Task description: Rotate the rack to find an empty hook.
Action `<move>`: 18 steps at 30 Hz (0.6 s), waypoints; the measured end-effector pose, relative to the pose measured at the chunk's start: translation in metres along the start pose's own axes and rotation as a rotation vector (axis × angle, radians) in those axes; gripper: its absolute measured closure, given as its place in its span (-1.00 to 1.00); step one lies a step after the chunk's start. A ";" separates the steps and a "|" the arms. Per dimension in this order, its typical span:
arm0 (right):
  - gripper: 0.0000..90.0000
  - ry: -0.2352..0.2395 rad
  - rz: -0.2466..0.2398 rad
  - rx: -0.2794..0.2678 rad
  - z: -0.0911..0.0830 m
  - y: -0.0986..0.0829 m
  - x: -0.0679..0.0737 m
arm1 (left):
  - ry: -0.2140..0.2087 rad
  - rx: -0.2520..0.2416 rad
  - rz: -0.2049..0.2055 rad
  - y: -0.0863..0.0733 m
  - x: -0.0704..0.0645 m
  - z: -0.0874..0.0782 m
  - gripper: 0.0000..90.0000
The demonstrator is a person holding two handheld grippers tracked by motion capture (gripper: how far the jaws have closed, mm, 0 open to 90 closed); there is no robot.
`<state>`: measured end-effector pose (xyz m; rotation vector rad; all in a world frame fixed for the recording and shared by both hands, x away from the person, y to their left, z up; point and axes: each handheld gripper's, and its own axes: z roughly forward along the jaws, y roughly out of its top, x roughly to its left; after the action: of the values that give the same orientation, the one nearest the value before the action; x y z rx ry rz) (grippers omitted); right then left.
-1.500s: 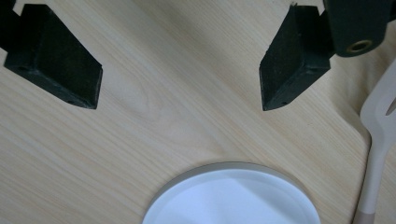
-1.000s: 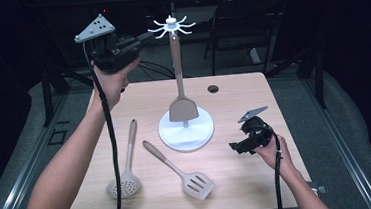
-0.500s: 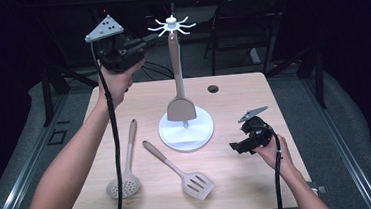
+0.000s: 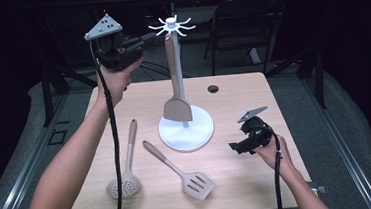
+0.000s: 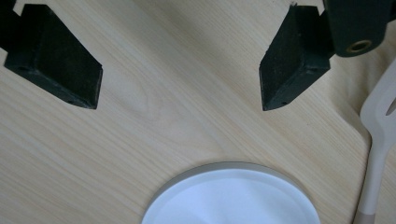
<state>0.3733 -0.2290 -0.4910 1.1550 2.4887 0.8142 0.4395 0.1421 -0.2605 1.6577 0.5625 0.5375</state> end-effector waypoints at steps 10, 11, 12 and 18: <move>-0.71 0.000 -0.007 0.004 -0.001 0.000 0.000 | 0.010 0.004 -0.008 0.001 0.003 0.001 1.00; -0.71 0.001 -0.005 0.002 -0.001 0.000 0.000 | 0.008 0.001 -0.011 0.000 0.004 0.002 1.00; -0.71 0.001 -0.005 0.002 -0.001 0.000 0.000 | 0.008 0.001 -0.011 0.000 0.004 0.002 1.00; -0.71 0.003 -0.001 0.001 0.000 0.000 0.000 | -0.006 -0.007 -0.030 -0.003 0.004 -0.003 0.96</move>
<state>0.3730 -0.2291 -0.4906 1.1541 2.4921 0.8161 0.4409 0.1475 -0.2627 1.6414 0.5797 0.5120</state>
